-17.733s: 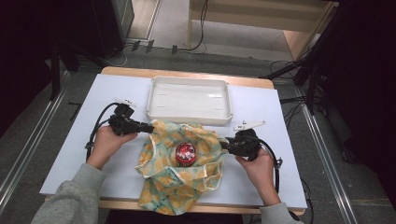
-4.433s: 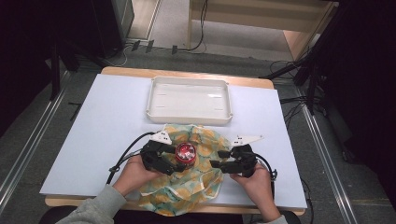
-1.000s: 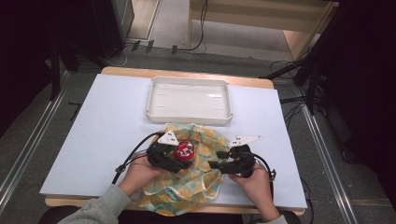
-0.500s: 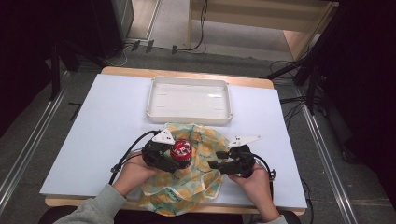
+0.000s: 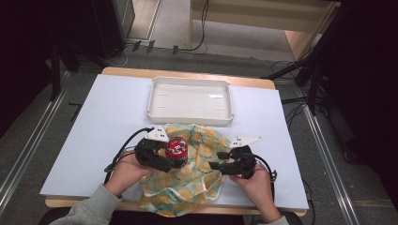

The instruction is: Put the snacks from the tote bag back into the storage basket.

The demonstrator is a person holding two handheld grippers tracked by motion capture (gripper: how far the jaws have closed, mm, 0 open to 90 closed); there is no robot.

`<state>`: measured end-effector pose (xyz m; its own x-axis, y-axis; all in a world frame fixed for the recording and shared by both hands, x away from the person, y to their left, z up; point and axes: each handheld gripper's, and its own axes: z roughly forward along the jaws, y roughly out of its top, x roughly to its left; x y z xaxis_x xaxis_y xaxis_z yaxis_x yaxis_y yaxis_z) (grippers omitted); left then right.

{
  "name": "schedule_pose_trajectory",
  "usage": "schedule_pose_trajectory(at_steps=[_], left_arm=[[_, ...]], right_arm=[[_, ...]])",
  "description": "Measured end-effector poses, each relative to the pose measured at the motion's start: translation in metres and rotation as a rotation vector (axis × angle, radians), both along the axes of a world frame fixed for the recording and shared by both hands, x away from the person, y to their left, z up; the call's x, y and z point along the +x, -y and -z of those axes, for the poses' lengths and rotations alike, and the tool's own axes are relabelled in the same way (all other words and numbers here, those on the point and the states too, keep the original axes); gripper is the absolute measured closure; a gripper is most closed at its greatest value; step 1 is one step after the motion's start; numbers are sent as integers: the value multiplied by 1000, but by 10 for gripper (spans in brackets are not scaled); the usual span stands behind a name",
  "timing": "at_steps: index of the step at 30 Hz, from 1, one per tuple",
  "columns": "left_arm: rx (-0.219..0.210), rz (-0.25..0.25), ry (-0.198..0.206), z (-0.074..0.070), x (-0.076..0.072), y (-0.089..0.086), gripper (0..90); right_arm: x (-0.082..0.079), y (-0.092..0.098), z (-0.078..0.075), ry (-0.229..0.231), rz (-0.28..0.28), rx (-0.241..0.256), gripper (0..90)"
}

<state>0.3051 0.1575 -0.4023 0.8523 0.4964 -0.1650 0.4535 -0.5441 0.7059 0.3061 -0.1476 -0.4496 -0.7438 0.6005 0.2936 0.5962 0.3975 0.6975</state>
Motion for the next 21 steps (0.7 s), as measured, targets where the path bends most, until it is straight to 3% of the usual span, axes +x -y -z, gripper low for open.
schedule_pose_trajectory(at_steps=[11,13,21], left_arm=[[3,-15,-15,-11,-2,-10,260],[20,-17,-8,-15,-3,-11,260],[14,-41,-2,-21,-2,-23,260]], right_arm=[[1,-1,0,4,-6,4,451],[1,-1,0,5,-7,4,451],[1,-2,-1,1,-11,6,451]])
